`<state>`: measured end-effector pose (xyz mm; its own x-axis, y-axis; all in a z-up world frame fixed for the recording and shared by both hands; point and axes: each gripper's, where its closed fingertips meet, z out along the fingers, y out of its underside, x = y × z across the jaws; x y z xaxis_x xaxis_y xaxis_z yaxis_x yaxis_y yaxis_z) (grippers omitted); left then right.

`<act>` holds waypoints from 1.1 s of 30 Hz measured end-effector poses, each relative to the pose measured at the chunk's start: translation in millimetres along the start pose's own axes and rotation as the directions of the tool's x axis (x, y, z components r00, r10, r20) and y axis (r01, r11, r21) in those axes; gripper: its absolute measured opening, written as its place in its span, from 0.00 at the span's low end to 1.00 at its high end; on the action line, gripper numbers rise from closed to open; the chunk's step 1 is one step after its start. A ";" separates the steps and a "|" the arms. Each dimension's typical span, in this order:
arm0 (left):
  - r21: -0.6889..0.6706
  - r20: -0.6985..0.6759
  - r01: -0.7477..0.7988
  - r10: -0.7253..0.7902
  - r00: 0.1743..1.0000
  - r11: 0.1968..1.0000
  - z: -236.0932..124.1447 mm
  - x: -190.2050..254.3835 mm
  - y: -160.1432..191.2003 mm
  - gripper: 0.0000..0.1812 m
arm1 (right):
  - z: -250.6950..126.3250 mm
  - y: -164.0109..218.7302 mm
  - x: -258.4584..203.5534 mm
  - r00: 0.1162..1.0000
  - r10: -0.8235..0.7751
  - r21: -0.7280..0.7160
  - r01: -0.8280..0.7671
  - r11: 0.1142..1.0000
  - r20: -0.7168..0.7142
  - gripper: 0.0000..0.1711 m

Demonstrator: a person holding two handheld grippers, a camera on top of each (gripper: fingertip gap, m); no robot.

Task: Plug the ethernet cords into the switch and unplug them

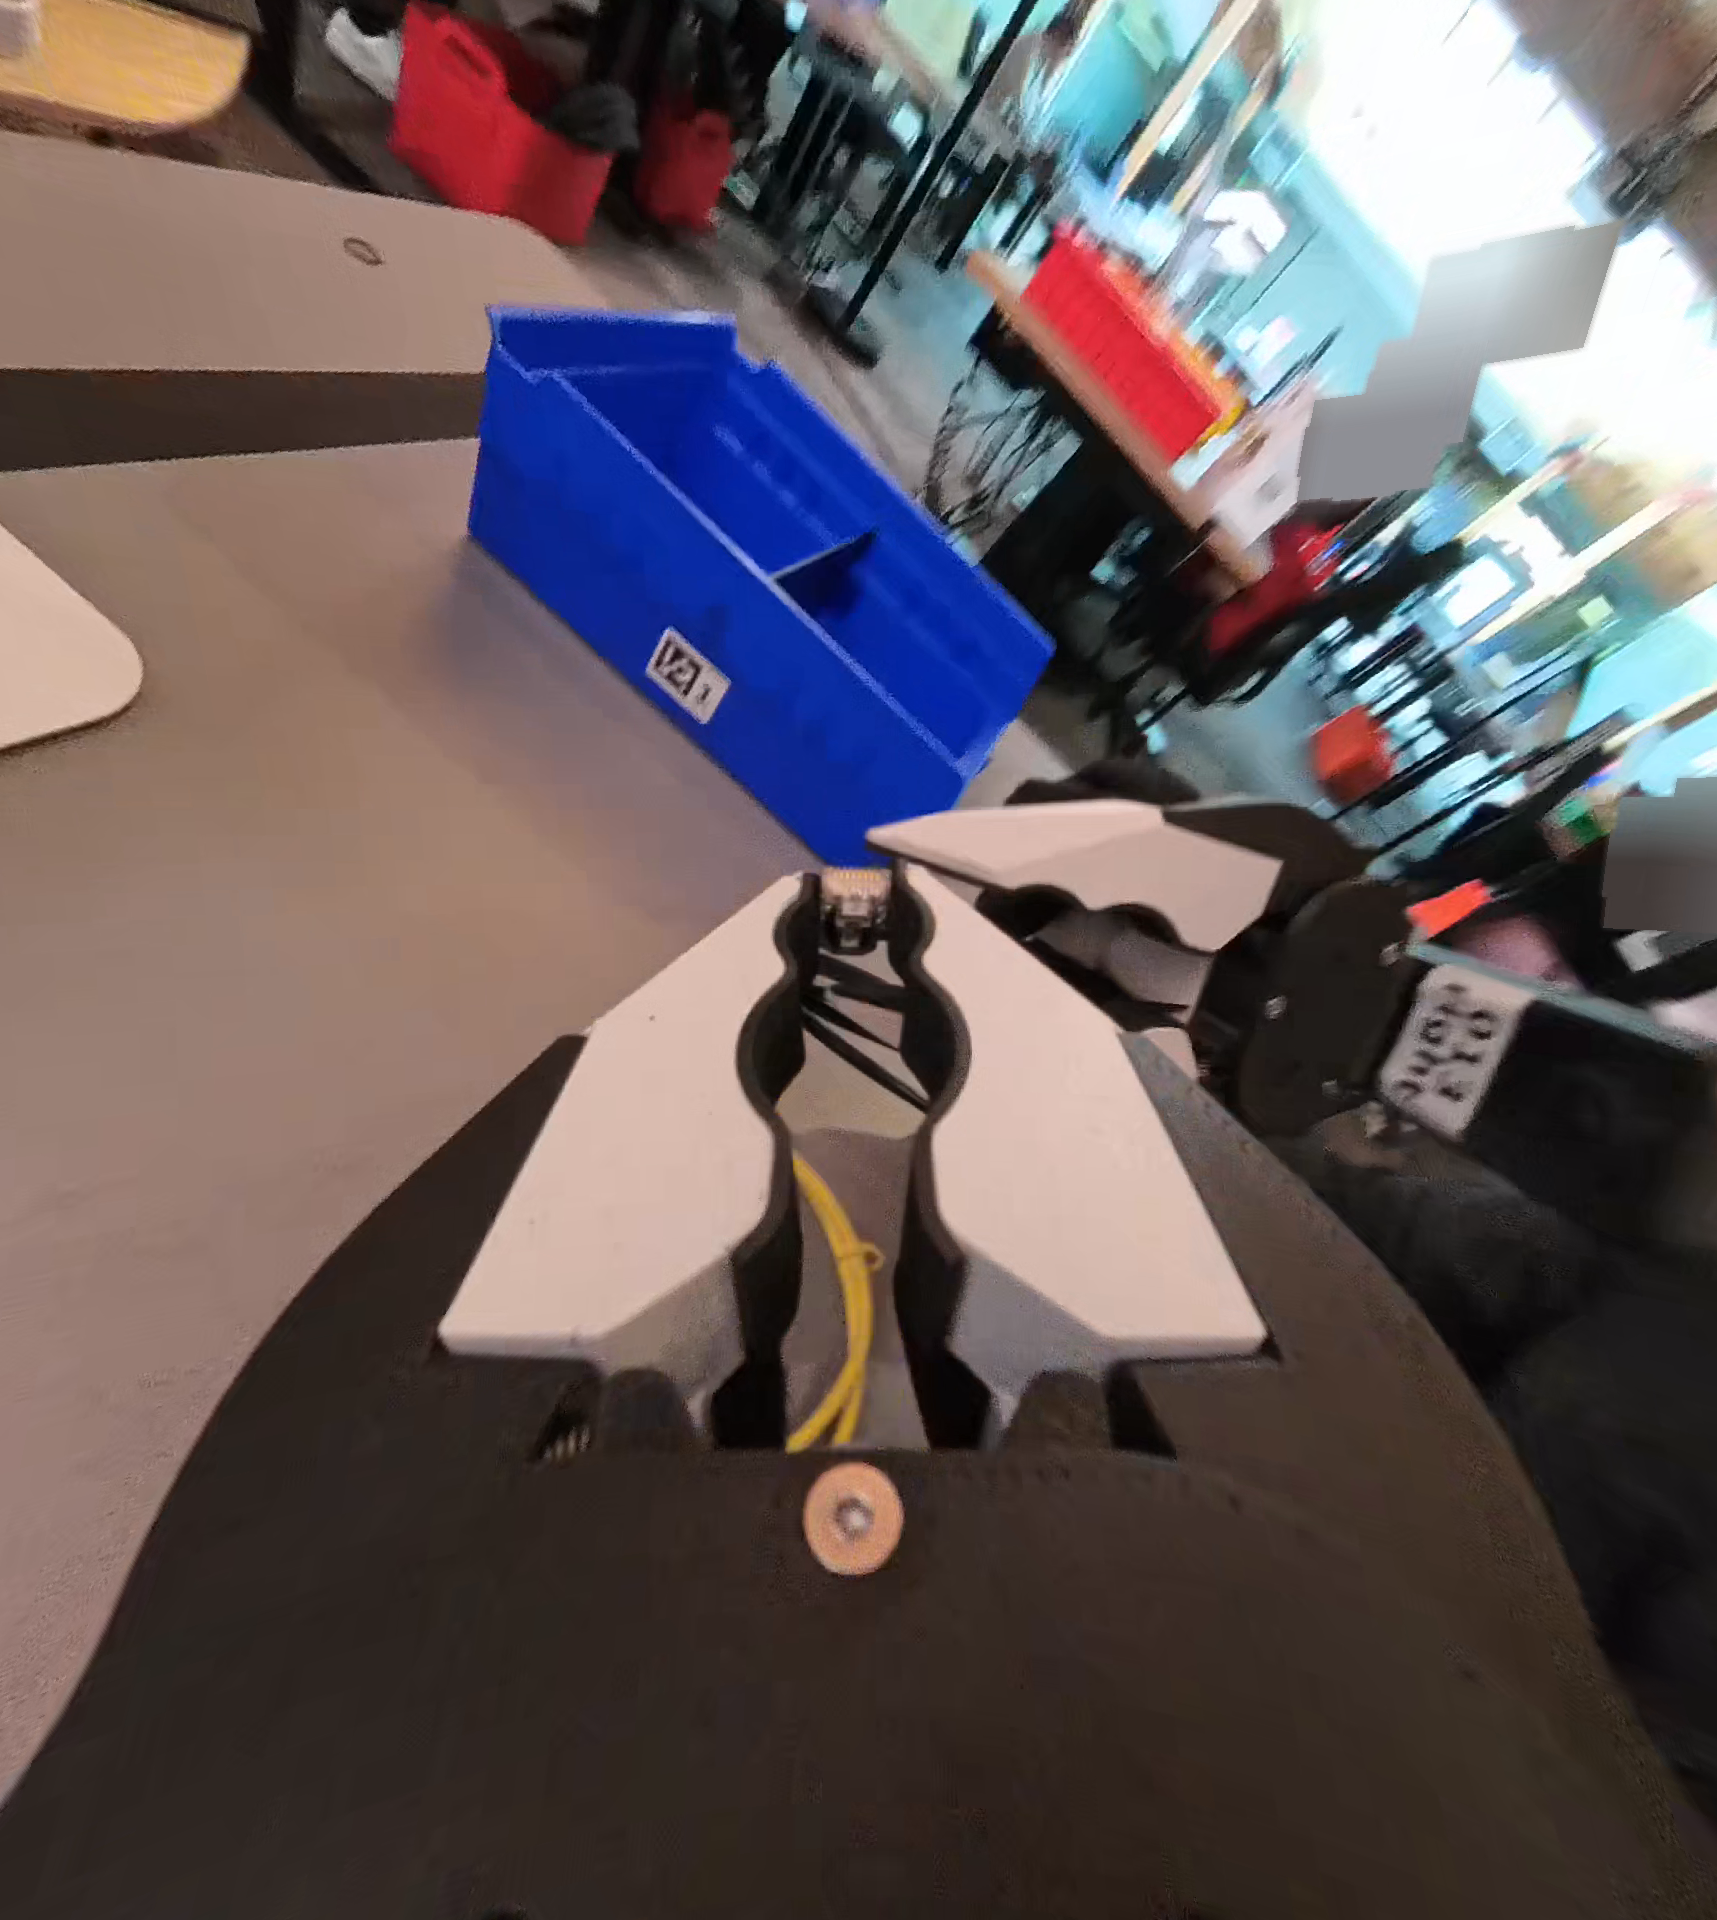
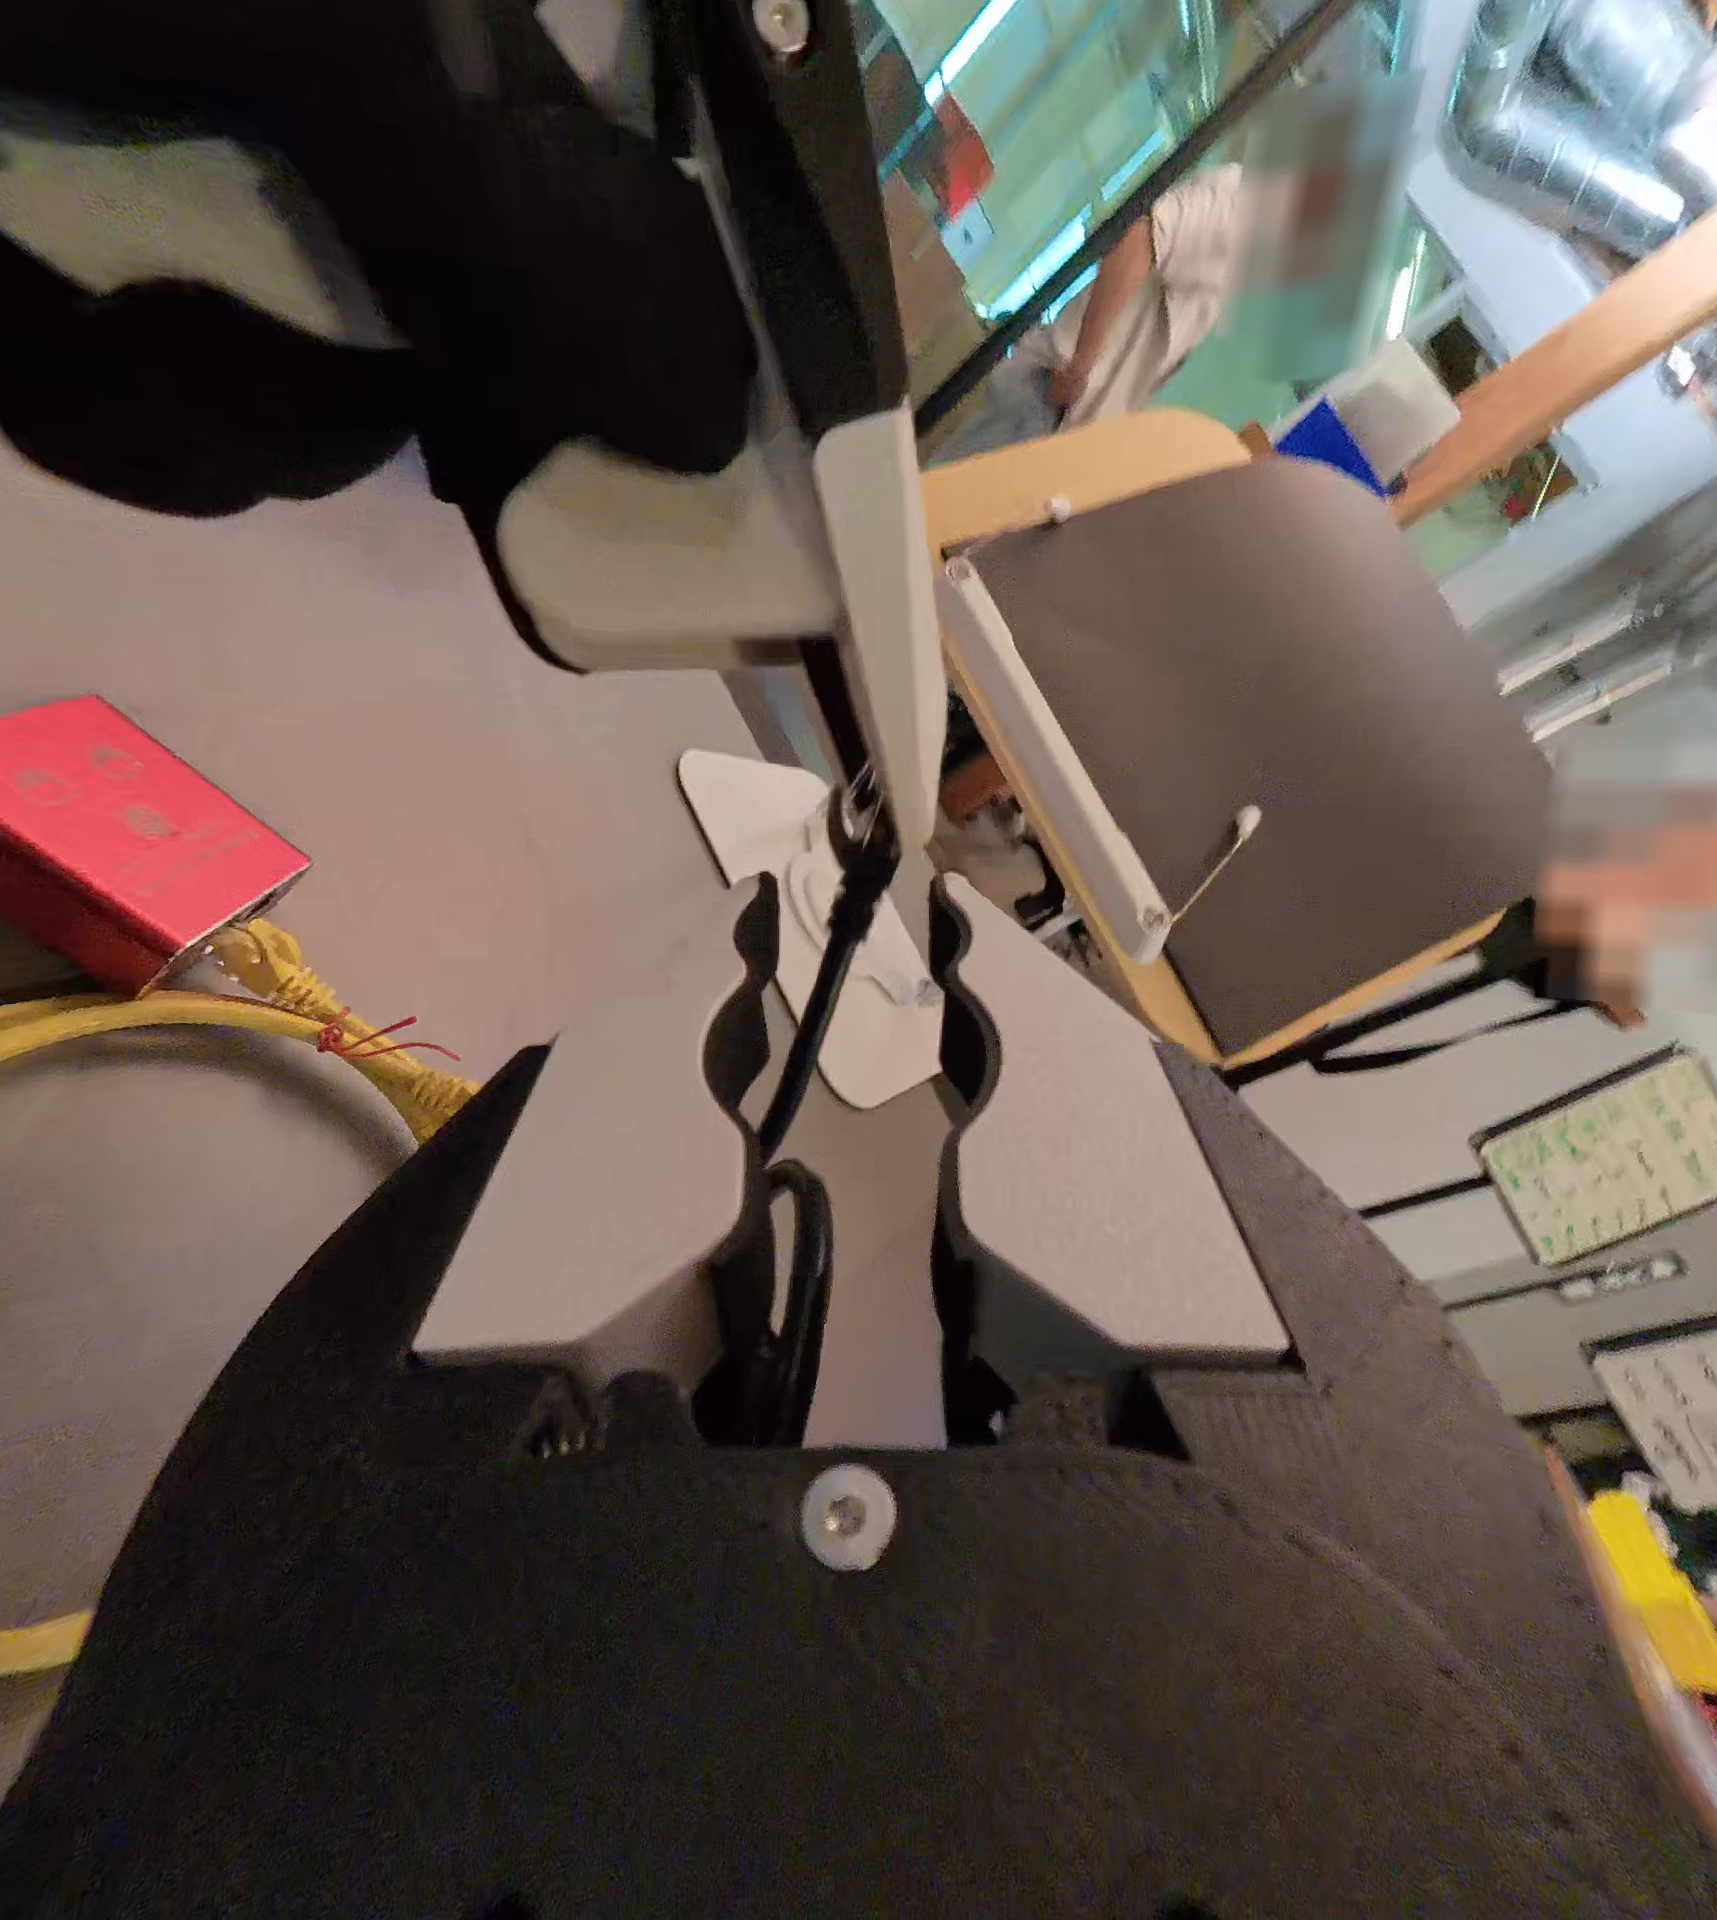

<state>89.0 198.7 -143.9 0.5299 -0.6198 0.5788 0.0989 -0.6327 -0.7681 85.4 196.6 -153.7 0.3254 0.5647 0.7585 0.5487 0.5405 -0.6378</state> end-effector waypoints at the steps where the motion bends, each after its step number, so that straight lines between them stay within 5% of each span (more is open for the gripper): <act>1: 0.013 -0.030 0.030 -0.029 0.999 0.999 -5.3 0.3 -2.4 0.05 | -1.9 -2.3 -0.6 1.000 -0.021 0.022 0.021 1.000 0.005 0.15; 8: 0.005 -0.190 0.194 -0.189 0.963 0.981 -10.1 5.6 9.2 0.06 | 5.0 3.4 -9.6 0.998 -0.014 -0.004 0.015 1.000 0.059 0.05; 12: 0.006 -0.280 0.262 -0.250 0.927 0.965 -9.2 5.3 17.1 0.09 | 3.0 10.0 -21.7 0.949 0.186 -0.038 -0.182 0.983 0.254 0.03; 15: 0.057 -0.225 0.105 -0.090 0.970 0.993 -14.4 6.8 17.3 0.14 | -4.0 8.8 -36.5 0.773 0.393 -0.105 -0.396 0.912 0.498 0.03; 18: 0.029 -0.042 -0.243 0.244 0.969 0.970 -22.4 8.1 21.1 0.18 | -17.6 9.6 -47.5 0.502 0.523 -0.256 -0.506 0.824 0.689 0.02; 24: -0.311 0.032 -0.730 0.774 0.632 0.608 -18.2 21.1 52.0 0.27 | -49.9 12.9 -63.4 0.087 0.512 -0.443 -0.391 0.806 0.855 0.03; 30: -0.474 -0.151 -0.863 0.950 0.275 0.174 -9.7 28.2 79.1 0.27 | -71.5 20.2 -94.7 -0.145 0.472 -0.492 -0.158 0.856 0.869 0.03; 33: -0.498 -0.276 -0.866 0.936 0.216 0.053 -6.3 28.6 100.5 0.24 | -81.4 21.7 -106.4 -0.225 0.452 -0.477 -0.073 0.876 0.863 0.03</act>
<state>108.8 114.5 -202.8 -0.0255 -0.8547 -0.5185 -0.8728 0.2719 -0.4054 125.4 97.4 -237.3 -0.4901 0.6558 -0.5742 0.8242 0.1342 -0.5502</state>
